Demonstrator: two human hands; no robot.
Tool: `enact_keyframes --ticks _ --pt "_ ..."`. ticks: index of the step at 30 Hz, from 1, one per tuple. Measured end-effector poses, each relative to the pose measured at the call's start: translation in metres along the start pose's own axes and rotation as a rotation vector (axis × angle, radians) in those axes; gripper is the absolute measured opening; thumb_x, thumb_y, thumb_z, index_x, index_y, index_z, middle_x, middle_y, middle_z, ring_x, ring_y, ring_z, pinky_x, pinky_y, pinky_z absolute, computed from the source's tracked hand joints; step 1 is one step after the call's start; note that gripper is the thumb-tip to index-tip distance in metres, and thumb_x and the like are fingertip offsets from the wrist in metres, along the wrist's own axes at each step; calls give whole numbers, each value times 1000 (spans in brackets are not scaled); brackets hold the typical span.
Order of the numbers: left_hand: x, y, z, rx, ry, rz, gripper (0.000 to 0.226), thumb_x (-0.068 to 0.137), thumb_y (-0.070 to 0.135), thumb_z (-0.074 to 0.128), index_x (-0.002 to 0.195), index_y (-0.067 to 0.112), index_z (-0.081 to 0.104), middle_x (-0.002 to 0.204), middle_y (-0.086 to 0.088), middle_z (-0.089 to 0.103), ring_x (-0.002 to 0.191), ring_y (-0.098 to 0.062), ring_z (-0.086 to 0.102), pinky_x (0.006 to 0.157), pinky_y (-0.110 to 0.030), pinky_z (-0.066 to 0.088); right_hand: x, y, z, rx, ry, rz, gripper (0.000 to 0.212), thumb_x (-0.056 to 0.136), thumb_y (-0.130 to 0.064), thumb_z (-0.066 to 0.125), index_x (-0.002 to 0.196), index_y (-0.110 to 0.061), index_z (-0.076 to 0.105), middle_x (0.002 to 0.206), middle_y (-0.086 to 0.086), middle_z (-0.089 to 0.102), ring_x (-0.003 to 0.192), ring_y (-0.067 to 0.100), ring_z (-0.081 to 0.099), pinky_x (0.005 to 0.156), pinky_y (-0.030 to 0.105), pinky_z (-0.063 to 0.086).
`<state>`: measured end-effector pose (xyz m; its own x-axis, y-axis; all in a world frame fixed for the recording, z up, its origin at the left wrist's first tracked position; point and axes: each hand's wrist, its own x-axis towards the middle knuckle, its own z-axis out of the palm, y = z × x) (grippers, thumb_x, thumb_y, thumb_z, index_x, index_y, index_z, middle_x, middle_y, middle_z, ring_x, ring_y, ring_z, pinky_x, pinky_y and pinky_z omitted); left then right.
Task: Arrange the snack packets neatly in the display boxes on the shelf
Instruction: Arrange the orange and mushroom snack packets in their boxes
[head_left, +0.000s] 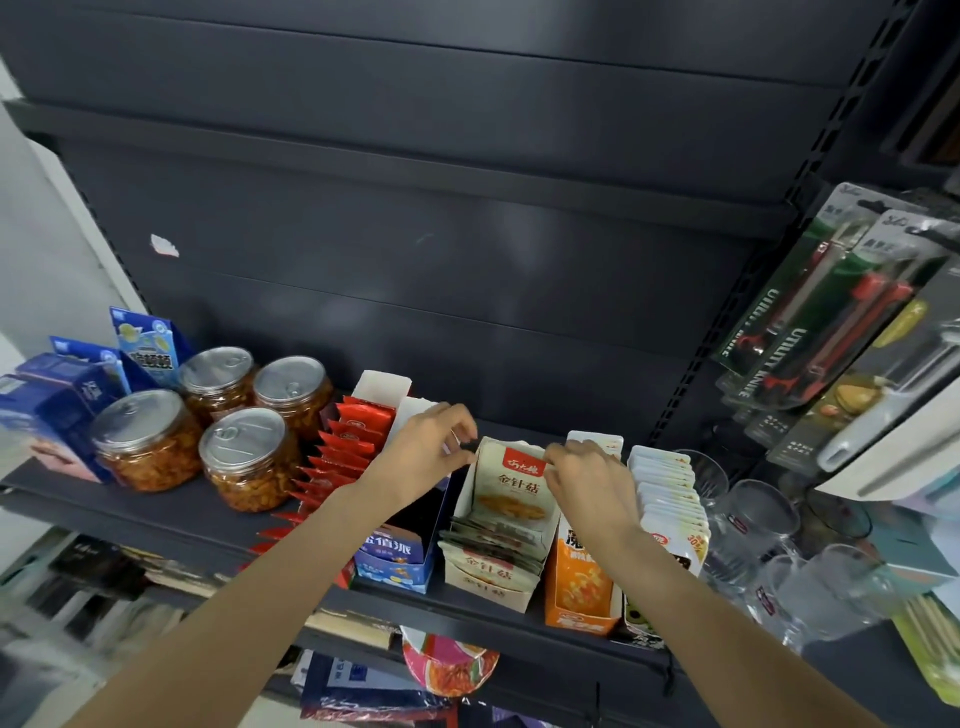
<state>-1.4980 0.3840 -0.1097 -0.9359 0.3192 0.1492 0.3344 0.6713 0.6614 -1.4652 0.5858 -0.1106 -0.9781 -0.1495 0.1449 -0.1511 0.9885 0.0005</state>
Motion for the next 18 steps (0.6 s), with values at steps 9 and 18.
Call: enact_keyframes --ticks 9,18 --pt "-17 2 3 114 -443 7 27 85 20 68 112 15 69 111 1 69 94 -6 63 91 -21 49 5 2 2 48 -63 -19 20 93 -13 49 111 -16 58 104 3 61 93 20 59 69 30 50" --pt "-18 2 3 139 -547 -1 29 84 21 69 113 17 69 112 3 69 91 1 57 83 -8 42 4 3 0 39 -61 -38 20 94 -15 49 112 -17 57 104 3 62 91 19 60 68 28 48"
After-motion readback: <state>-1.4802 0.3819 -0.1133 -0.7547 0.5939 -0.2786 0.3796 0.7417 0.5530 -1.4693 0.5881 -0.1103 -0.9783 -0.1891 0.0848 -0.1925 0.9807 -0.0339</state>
